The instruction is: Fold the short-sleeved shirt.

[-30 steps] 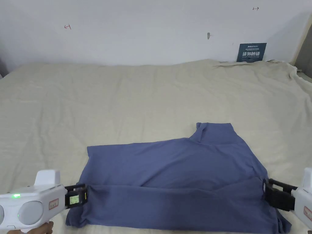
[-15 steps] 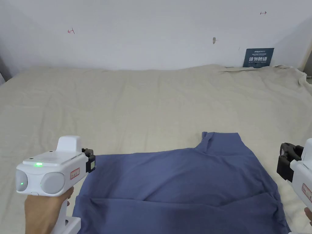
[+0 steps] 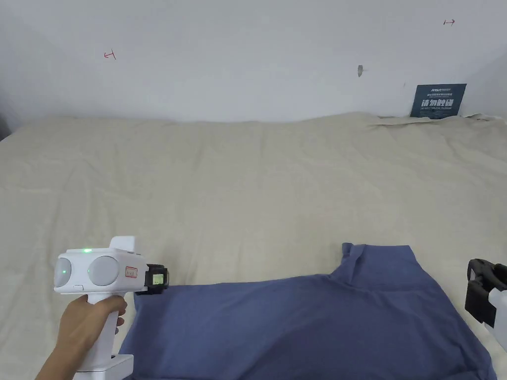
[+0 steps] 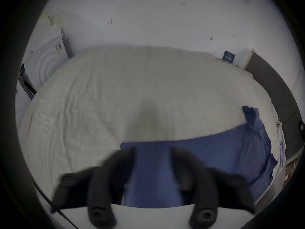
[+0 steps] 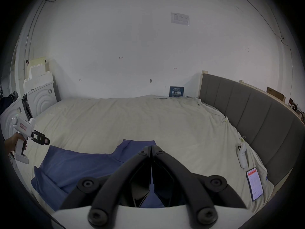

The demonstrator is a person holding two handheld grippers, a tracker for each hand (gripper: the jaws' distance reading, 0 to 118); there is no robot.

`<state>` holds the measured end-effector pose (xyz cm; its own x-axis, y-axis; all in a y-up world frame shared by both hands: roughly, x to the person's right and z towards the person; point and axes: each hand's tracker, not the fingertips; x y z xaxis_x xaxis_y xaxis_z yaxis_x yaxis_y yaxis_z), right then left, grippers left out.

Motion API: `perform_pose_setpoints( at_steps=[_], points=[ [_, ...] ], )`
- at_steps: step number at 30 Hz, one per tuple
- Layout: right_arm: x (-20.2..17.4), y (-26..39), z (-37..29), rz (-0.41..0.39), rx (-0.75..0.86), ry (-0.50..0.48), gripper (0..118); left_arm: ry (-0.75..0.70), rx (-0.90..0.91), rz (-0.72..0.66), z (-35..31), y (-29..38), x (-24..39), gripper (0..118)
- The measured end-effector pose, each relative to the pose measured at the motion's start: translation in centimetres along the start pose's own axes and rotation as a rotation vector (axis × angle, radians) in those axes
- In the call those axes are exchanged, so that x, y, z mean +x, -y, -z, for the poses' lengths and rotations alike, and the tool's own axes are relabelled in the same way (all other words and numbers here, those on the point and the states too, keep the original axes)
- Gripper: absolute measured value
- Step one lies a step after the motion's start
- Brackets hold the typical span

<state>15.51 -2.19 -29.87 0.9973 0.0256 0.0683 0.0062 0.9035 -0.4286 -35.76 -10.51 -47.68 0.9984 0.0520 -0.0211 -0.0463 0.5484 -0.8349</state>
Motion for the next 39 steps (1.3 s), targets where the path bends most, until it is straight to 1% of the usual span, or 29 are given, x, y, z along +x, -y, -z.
perform_pose_setpoints(
  at_steps=[1,5,6,7,8,9,10,12,13,14,16,19,21,22,23,24,25,26,27,29,31,32,33,34,35,36,37,38,39],
  points=[
    [0.0,0.2,0.5,0.003,-0.009,0.002,0,-0.010,-0.003,-0.007,0.9,-0.1,-0.2,99],
    [0.1,0.9,2.4,0.024,-0.046,-0.002,0,-0.061,-0.054,0.025,3.8,-0.3,-0.5,97],
    [0.1,1.1,2.8,0.025,-0.056,-0.001,0,-0.074,-0.072,0.032,4.5,-0.4,-0.5,92],
    [0.1,1.3,3.1,0.025,-0.061,0.000,0,-0.077,-0.086,0.040,5.0,-0.4,-0.4,84],
    [0.1,1.5,3.5,0.026,-0.071,0.000,0,-0.076,-0.084,0.040,5.3,-0.1,-0.3,80],
    [0.1,1.7,3.8,0.028,-0.080,-0.003,0,-0.076,-0.082,0.038,5.5,0.1,-0.3,80],
    [0.2,1.8,4.0,0.032,-0.088,-0.007,0,-0.070,-0.085,0.035,5.7,0.1,-0.3,65],
    [0.3,1.9,4.7,0.042,-0.105,-0.015,0,-0.031,-0.127,0.032,6.5,0.5,-0.3,26],
    [0.4,2.0,5.0,0.044,-0.108,-0.016,0,0.002,-0.115,0.023,6.4,0.7,-0.2,14],
    [0.5,2.0,5.3,0.048,-0.111,-0.017,0,-0.013,-0.090,0.029,6.2,0.8,0.2,7],
    [0.9,1.9,6.4,0.065,-0.118,-0.025,0,-0.017,-0.084,0.052,6.1,0.9,0.7,1],
    [1.8,1.6,9.2,0.075,-0.151,-0.024,0,-0.008,-0.048,0.091,5.0,1.0,1.1,0],
    [2.6,1.5,12.0,0.072,-0.221,-0.031,2,0.011,-0.010,0.099,3.4,1.2,1.5,0],
    [2.9,1.6,13.1,0.081,-0.230,-0.032,13,0.019,0.010,0.101,2.9,1.3,1.5,0],
    [3.2,1.6,14.5,0.099,-0.270,-0.044,34,0.027,0.019,0.105,2.3,1.4,1.6,0],
    [3.4,1.7,16.0,0.084,-0.312,-0.034,61,0.029,0.027,0.110,1.8,1.3,1.6,0],
    [3.6,1.9,17.2,0.093,-0.344,-0.044,92,0.031,0.034,0.114,1.4,1.4,1.6,0],
    [3.6,2.1,18.5,0.086,-0.390,-0.043,104,0.034,0.038,0.118,1.1,1.4,1.5,0],
    [3.7,2.4,19.7,0.072,-0.412,-0.030,107,0.037,0.043,0.120,0.9,1.4,1.5,0],
    [3.7,2.8,21.8,0.050,-0.442,-0.024,107,0.042,0.052,0.120,0.2,1.4,1.5,0],
    [3.4,3.2,23.4,0.037,-0.469,-0.002,101,0.046,0.056,0.117,-0.1,1.6,1.3,0],
    [3.4,3.4,24.3,0.034,-0.507,-0.012,96,0.048,0.059,0.113,-0.3,1.6,1.3,0],
    [3.3,3.6,24.9,0.027,-0.529,-0.012,86,0.051,0.059,0.110,-0.4,1.6,1.1,0],
    [3.1,3.9,25.2,0.023,-0.541,-0.009,73,0.053,0.059,0.106,-0.5,1.7,1.0,0],
    [2.8,4.1,25.4,0.022,-0.547,-0.001,62,0.058,0.060,0.101,-0.6,1.8,0.9,0],
    [2.5,4.2,25.6,0.009,-0.562,0.005,55,0.063,0.061,0.096,-0.2,1.5,0.3,0],
    [2.2,4.4,25.6,-0.007,-0.569,-0.005,50,0.066,0.060,0.093,-0.2,1.5,0.2,0],
    [1.9,4.6,25.4,-0.020,-0.567,-0.026,47,0.067,0.058,0.092,-0.1,1.5,0.2,0],
    [1.5,4.5,25.1,-0.027,-0.562,-0.022,47,0.065,0.054,0.092,0.0,1.6,0.2,0]
  ],
)
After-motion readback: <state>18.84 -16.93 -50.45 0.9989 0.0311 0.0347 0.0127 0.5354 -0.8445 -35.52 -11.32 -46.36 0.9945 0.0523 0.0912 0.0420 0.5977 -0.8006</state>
